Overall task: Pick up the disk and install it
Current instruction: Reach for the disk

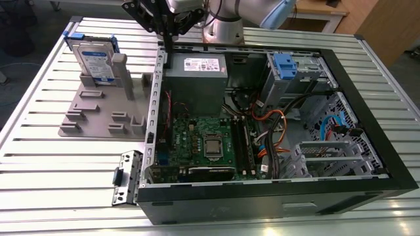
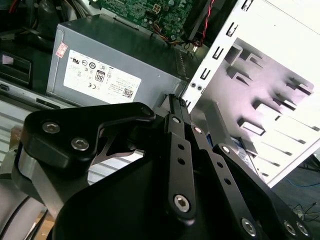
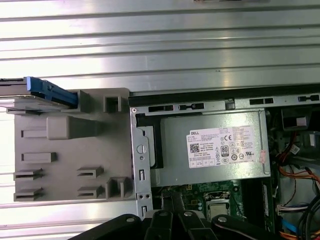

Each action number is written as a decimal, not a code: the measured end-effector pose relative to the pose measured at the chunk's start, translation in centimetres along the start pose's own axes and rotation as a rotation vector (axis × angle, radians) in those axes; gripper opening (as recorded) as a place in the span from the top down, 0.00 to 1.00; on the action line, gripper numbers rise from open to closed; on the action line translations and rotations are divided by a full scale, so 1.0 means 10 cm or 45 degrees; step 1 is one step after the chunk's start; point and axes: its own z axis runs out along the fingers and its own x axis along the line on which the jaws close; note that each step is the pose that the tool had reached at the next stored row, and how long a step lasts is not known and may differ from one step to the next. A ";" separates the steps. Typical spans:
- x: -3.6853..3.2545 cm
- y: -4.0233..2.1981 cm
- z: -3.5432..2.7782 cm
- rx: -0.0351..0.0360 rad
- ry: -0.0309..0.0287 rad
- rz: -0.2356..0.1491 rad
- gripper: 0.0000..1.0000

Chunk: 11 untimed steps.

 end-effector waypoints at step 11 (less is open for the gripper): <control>0.082 -0.007 -0.001 0.0001 0.0000 0.000 0.90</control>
